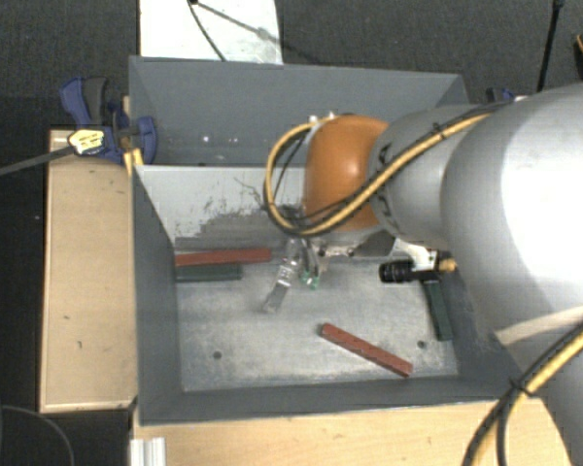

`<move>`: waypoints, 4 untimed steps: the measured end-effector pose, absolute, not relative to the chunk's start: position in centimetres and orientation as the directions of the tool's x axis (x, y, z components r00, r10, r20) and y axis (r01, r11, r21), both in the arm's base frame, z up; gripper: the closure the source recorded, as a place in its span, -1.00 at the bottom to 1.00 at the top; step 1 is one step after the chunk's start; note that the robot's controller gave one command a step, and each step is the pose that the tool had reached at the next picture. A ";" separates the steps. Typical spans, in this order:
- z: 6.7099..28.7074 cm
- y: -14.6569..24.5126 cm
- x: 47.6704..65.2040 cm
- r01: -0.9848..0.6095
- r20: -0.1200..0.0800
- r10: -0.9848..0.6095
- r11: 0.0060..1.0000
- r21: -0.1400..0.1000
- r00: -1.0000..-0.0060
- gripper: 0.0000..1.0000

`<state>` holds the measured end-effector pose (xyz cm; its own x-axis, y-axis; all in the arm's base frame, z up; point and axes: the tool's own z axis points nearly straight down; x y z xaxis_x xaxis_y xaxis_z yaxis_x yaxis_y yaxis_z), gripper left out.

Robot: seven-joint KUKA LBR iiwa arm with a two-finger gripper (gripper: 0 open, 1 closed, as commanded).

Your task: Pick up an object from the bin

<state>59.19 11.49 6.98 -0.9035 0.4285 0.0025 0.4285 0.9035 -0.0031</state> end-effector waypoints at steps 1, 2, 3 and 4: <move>14.3 8.9 53.5 0.455 -0.003 0.455 0.891 0.002 -0.891 -1.00; 6.9 1.2 50.4 0.236 0.003 0.236 0.972 -0.003 -0.972 -1.00; 7.0 1.5 50.6 0.239 -0.001 0.239 0.971 0.001 -0.971 1.00; 25.7 0.6 51.0 0.288 -0.011 0.288 0.958 0.003 -0.958 1.00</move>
Offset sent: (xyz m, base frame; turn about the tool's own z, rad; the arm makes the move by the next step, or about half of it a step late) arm -0.0571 -0.0244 0.0686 0.0251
